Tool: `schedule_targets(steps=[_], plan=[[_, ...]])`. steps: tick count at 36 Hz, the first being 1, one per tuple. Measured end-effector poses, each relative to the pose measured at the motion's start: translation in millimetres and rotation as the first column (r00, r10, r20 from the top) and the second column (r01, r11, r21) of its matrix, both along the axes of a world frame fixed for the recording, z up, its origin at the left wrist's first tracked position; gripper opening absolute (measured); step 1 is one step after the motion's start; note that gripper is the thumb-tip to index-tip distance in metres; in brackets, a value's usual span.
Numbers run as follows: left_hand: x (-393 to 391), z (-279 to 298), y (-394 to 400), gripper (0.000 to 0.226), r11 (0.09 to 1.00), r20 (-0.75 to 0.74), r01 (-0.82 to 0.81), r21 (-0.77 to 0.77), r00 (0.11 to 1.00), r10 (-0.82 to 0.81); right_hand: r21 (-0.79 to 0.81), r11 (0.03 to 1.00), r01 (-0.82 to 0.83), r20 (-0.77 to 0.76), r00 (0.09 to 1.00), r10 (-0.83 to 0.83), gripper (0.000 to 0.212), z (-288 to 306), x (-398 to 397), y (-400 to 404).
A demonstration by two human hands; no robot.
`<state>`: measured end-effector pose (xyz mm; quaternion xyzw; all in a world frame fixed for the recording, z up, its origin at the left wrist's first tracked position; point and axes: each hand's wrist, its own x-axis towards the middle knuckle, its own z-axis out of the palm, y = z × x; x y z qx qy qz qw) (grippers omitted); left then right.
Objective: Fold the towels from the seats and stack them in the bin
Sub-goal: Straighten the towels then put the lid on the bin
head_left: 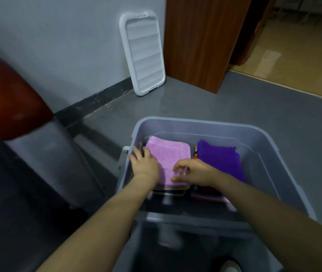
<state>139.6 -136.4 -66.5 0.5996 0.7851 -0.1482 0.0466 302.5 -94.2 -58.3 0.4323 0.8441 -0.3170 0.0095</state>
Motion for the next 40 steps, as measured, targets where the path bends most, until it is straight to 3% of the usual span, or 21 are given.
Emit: schedule_targets(steps=[5,9,14,17,23,28,40], plan=[[-20,6,-7,0.047,0.985,0.038,-0.172,0.009,0.984,0.172,-0.08,0.983,-0.165,0.014,0.986,0.166,0.037,16,-27,-23],[-24,4,-11,0.045,0.991,0.044,-0.13,0.042,0.991,0.128,-0.169,0.951,-0.261,0.056,0.96,0.273,0.036,16,-39,-36],[-22,7,-17,0.045,0.993,0.032,-0.111,0.048,0.993,0.11,-0.155,0.909,-0.386,0.111,0.908,0.405,0.034,16,-41,-48],[-22,7,-18,0.045,0.993,0.029,-0.105,0.049,0.994,0.103,-0.12,0.881,-0.459,0.159,0.867,0.473,0.027,20,-43,-54],[-24,5,-16,0.045,0.99,0.046,-0.125,0.068,0.991,0.122,0.0,0.806,-0.592,0.302,0.768,0.565,0.036,16,-39,-68],[-23,6,-19,0.049,0.99,0.017,-0.109,0.085,0.994,0.108,0.179,0.723,-0.667,0.297,0.737,0.607,0.032,7,-35,-65],[-37,6,5,0.049,0.997,-0.053,-0.072,0.042,0.996,0.075,0.335,0.656,-0.676,0.205,0.732,0.65,0.025,-7,-42,-38]])
